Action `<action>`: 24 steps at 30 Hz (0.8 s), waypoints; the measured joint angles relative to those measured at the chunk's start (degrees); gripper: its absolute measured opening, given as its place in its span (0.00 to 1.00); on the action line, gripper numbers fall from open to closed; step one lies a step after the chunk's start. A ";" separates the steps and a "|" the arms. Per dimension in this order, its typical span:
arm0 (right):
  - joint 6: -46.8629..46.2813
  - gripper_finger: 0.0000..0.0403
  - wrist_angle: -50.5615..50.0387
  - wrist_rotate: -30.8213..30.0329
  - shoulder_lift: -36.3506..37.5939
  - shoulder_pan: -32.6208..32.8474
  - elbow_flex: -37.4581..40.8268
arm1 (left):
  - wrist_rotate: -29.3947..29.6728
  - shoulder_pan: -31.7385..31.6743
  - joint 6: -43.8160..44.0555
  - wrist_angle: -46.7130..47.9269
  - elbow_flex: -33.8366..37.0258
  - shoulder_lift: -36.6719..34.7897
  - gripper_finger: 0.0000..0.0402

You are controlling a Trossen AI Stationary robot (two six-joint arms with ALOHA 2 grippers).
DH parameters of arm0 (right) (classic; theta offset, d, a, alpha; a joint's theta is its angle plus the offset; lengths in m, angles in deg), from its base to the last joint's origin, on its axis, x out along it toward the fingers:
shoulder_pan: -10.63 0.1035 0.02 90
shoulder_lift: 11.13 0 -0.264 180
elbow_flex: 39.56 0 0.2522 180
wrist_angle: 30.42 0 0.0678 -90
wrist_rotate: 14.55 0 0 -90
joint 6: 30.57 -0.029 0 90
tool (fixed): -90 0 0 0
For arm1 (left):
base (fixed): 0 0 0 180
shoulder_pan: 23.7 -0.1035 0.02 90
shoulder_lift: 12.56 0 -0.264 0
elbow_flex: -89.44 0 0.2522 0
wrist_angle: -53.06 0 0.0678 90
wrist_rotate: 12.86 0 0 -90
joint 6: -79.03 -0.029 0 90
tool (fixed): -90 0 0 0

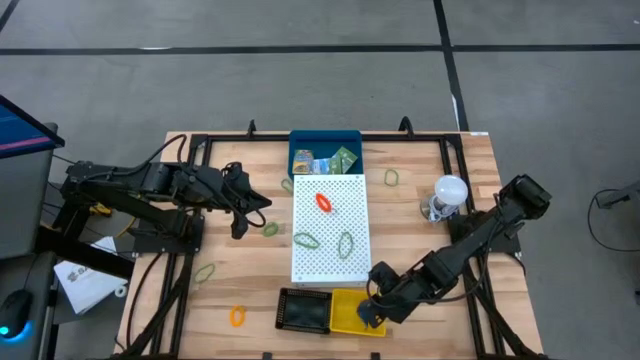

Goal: Pick & Place Office Desk Supplies
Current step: Put the orange spring keychain into the yellow bin

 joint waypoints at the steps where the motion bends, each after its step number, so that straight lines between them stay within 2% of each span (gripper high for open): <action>1: 0.00 0.24 -0.02 0.00 0.00 0.00 0.00 | 0.01 0.00 -0.01 0.00 0.00 0.00 0.00; 4: -0.04 0.26 -0.09 -1.34 0.22 0.07 0.00 | 0.02 0.00 0.00 0.00 0.00 0.00 0.00; 9: 1.81 0.25 -1.29 -11.25 4.61 0.16 0.00 | 0.02 0.00 0.00 0.02 0.00 0.00 0.00; 13: 8.28 0.25 -3.30 -16.50 8.54 -1.92 0.00 | 0.04 0.00 -0.57 0.00 0.00 0.00 0.00; 16: 19.09 0.25 -3.47 -17.92 10.38 -5.40 0.00 | 0.10 0.00 -1.57 -0.01 0.00 0.00 0.00; 21: 47.20 0.25 2.22 -17.92 11.04 -15.19 0.00 | 0.28 0.00 -1.66 -0.04 0.00 0.00 0.00; 24: 60.84 0.25 4.97 -16.86 10.98 -21.24 0.00 | 0.26 0.00 -1.55 -0.04 0.00 0.00 0.00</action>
